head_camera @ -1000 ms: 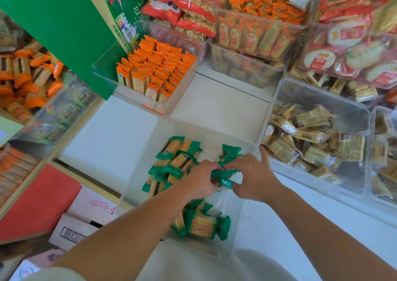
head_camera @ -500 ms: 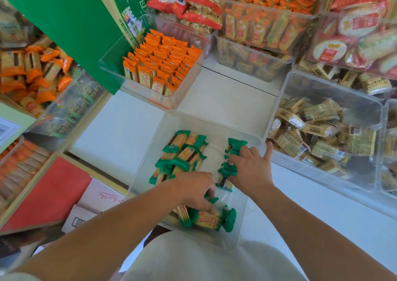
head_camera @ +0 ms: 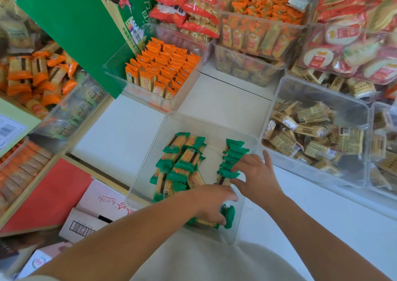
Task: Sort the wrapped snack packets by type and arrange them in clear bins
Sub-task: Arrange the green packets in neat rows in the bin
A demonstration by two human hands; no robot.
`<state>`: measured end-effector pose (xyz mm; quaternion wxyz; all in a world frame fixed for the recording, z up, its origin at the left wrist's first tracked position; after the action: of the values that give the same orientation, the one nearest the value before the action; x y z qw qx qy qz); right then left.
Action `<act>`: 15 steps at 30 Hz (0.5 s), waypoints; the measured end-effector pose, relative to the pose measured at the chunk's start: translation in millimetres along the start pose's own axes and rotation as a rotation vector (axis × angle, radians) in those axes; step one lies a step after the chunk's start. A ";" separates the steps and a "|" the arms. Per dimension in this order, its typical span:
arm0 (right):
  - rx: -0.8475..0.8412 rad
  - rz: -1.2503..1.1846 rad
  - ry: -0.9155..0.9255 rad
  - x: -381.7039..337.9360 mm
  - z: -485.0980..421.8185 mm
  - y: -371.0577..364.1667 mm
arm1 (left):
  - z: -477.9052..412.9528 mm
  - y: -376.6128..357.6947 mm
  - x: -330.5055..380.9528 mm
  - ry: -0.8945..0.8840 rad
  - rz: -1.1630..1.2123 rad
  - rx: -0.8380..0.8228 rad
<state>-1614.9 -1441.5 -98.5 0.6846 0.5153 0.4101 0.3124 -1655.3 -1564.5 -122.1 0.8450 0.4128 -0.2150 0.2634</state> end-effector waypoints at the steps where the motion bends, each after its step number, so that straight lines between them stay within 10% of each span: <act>1: -0.001 -0.016 0.003 2.0 2.4 -0.9 | -2.7 -5.7 3.6 0.009 0.009 -0.019; 6: -0.027 -0.177 -0.033 3.4 3.3 0.8 | -0.7 -8.5 1.6 0.014 -0.021 0.041; 15: -0.059 -0.255 -0.026 2.0 -8.3 14.7 | 13.6 22.5 -47.9 0.231 0.515 0.627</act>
<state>-1621.4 -1432.1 -86.0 0.7388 0.4427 0.4540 0.2282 -1708.1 -1576.6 -129.1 0.6035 0.5506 -0.1246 0.5631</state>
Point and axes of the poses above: each hand's wrist, its own z-axis away from the middle knuckle, its own y-axis out of the back of the hand, x = y × z, the point moved 7 cm from there along -z, towards the middle knuckle, and after that the axes turned 3 degrees about -y, right-handed, at the moved point
